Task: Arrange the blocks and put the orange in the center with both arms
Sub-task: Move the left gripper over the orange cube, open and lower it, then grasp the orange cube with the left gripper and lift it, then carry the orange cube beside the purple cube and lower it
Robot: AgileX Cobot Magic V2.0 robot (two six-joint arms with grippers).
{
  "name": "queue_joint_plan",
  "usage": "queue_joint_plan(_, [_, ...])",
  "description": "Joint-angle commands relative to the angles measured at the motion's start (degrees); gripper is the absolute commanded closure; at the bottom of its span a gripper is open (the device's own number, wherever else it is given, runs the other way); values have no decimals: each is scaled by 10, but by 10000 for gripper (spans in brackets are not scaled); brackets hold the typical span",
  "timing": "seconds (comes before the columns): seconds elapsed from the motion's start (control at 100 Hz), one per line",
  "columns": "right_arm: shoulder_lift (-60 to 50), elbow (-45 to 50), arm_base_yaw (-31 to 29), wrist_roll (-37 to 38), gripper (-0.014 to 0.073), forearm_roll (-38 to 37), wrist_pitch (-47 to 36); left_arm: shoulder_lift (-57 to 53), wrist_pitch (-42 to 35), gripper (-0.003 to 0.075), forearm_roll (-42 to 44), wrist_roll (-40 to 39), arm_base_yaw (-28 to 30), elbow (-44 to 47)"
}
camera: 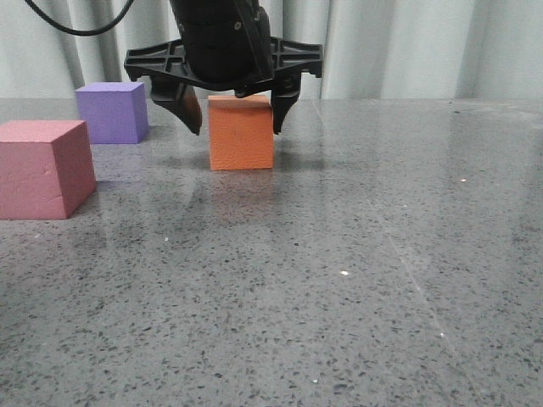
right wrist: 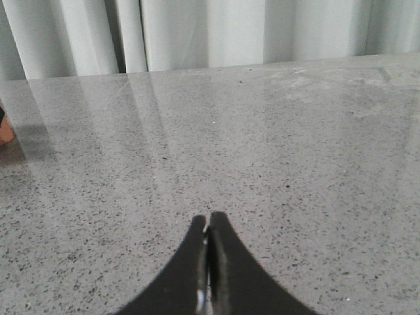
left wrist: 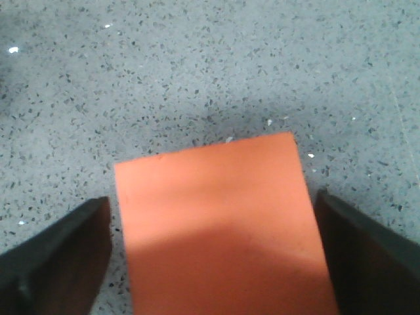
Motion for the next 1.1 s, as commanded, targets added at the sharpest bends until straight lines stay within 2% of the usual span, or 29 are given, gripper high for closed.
queue_joint_plan(0.0, [-6, -8, -3, -6, 657, 2, -49, -32, -25, 316, 12, -6, -4, -17])
queue_joint_plan(0.04, [-6, -8, -3, -6, 657, 2, -49, -32, -28, 381, 13, -6, -4, -17])
queue_joint_plan(0.05, [-6, -8, -3, -6, 657, 2, -49, -32, -28, 419, 14, -6, -4, -17])
queue_joint_plan(0.16, [-6, -8, -3, -6, 657, 2, -49, -35, -31, 584, 15, 2, -5, -17])
queue_joint_plan(0.23, [-6, -8, -3, -6, 657, 2, -49, -43, -31, 657, 15, 14, -6, -17])
queue_joint_plan(0.28, [-6, -8, -3, -6, 657, 2, -49, -50, -30, 678, 17, 18, -6, -17])
queue_joint_plan(0.48, [-6, -8, -3, -6, 657, 2, -49, -94, -26, 677, 20, 46, -6, -17])
queue_joint_plan(0.74, [-6, -8, -3, -6, 657, 2, -49, -148, 2, 677, 83, 46, 3, 3])
queue_joint_plan(1.09, [-6, -8, -3, -6, 657, 2, -49, -225, -50, 677, 83, 36, 92, 136])
